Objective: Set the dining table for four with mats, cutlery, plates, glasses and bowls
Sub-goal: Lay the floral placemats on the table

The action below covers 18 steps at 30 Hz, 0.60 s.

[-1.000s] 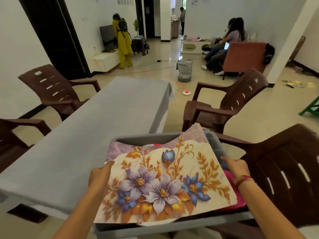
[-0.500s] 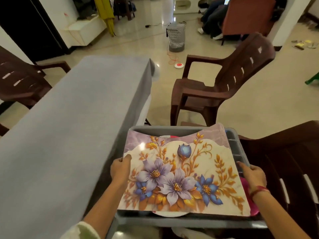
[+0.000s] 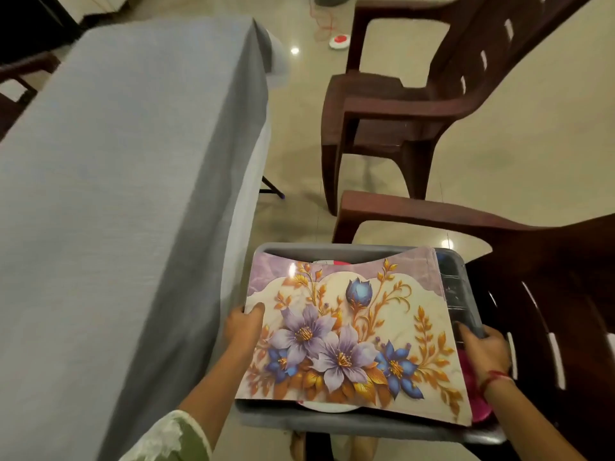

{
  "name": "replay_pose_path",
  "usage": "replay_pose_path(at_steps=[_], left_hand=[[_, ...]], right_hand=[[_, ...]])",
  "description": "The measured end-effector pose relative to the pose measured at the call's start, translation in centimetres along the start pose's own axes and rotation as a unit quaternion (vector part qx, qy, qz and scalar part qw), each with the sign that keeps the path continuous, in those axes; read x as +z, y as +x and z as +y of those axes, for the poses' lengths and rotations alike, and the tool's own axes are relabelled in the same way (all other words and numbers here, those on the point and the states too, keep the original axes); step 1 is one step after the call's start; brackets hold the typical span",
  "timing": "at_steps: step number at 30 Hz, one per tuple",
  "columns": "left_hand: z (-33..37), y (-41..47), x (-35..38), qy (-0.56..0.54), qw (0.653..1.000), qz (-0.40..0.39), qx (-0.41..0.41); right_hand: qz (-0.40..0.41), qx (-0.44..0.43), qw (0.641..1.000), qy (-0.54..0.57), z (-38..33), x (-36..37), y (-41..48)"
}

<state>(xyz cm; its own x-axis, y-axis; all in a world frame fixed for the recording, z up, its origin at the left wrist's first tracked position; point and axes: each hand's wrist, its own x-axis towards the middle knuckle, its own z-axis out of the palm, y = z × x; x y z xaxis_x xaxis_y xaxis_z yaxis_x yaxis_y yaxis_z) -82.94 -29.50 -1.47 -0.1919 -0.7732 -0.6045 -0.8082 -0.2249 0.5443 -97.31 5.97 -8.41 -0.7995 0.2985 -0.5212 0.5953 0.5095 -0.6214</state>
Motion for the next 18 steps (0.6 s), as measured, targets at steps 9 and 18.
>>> replay_pose_path(at_steps=[9, 18], left_hand=[[-5.2, 7.9, 4.5, 0.11, 0.993, -0.042, 0.028], [-4.1, 7.0, 5.3, 0.186, 0.979, -0.06, 0.05]], right_hand=[[0.005, 0.022, 1.0, -0.004, 4.5, 4.4, 4.8], [-0.022, 0.025, 0.998, -0.056, 6.5, 4.5, 6.6]])
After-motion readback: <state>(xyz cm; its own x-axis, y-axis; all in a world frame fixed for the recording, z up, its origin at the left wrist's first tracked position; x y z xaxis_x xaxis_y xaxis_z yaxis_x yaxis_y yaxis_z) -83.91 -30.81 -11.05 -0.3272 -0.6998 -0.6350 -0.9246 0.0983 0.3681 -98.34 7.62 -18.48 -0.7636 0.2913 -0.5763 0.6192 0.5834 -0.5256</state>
